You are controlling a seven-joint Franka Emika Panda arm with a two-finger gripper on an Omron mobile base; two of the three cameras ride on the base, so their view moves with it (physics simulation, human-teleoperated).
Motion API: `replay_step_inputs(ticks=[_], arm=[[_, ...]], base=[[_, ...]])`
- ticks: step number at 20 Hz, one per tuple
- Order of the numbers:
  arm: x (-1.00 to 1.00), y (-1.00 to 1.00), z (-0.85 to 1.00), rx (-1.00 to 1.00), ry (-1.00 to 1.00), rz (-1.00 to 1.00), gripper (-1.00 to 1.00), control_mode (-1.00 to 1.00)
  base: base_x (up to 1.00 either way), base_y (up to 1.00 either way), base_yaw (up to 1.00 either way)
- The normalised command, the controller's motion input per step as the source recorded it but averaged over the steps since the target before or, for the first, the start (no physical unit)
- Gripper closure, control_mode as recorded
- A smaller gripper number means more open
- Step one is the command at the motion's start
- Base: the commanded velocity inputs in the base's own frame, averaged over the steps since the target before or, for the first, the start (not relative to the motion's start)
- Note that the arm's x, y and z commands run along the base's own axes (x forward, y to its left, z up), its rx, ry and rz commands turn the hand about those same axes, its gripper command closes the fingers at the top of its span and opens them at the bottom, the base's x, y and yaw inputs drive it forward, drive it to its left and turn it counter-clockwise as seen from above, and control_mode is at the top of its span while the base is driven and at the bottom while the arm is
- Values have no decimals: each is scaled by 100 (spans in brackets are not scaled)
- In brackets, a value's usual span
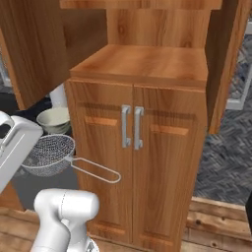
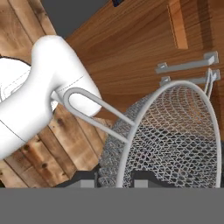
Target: Open the cabinet and setup a tea strainer by placing it in the bowl upright.
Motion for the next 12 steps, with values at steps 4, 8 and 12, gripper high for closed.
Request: replay_step_inputs(ticks=[4, 8, 12], arm=[[0, 0, 0, 0, 0, 0, 100, 100], [0, 0, 0, 0, 0, 0, 100, 100], [0, 0, 0, 0, 0, 0, 100, 100]], base=[[-31, 62, -8], [-41, 59, -8], [-32, 58, -6]])
